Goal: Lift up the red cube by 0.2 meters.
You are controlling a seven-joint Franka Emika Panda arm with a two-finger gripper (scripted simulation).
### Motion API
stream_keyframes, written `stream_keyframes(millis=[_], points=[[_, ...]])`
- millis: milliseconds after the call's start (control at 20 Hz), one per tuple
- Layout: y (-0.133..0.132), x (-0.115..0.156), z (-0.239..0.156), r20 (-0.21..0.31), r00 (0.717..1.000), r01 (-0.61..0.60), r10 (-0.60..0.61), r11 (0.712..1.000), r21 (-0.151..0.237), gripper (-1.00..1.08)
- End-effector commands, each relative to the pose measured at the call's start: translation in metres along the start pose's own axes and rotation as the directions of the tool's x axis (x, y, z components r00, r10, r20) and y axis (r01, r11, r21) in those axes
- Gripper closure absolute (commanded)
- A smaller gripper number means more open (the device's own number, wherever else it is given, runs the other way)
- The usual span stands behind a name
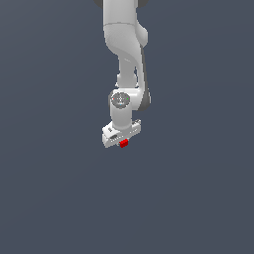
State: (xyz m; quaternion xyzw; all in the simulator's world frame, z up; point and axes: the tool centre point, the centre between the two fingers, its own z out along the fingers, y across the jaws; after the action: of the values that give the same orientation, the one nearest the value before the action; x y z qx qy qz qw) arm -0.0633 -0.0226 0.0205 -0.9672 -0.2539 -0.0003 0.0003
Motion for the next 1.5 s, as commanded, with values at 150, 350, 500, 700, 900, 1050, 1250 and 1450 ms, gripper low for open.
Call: stream_keyframes(millis=[150, 350, 500, 700, 900, 1050, 1250, 1450], points=[[0.000, 0.000, 0.000, 0.000, 1.000, 0.001, -0.001, 1.000, 0.000, 1.08], [0.000, 0.000, -0.001, 0.000, 1.000, 0.001, -0.001, 1.000, 0.000, 1.08], [0.000, 0.000, -0.006, 0.000, 1.000, 0.001, -0.001, 1.000, 0.000, 1.08], [0.000, -0.001, -0.021, 0.000, 1.000, 0.001, -0.001, 1.000, 0.000, 1.08], [-0.001, -0.001, -0.044, 0.000, 1.000, 0.001, -0.001, 1.000, 0.000, 1.08], [-0.001, -0.002, -0.068, 0.000, 1.000, 0.001, -0.001, 1.000, 0.000, 1.08], [-0.002, -0.002, -0.106, 0.001, 1.000, 0.002, -0.002, 1.000, 0.000, 1.08], [-0.002, -0.002, -0.142, 0.001, 1.000, 0.002, -0.002, 1.000, 0.000, 1.08]])
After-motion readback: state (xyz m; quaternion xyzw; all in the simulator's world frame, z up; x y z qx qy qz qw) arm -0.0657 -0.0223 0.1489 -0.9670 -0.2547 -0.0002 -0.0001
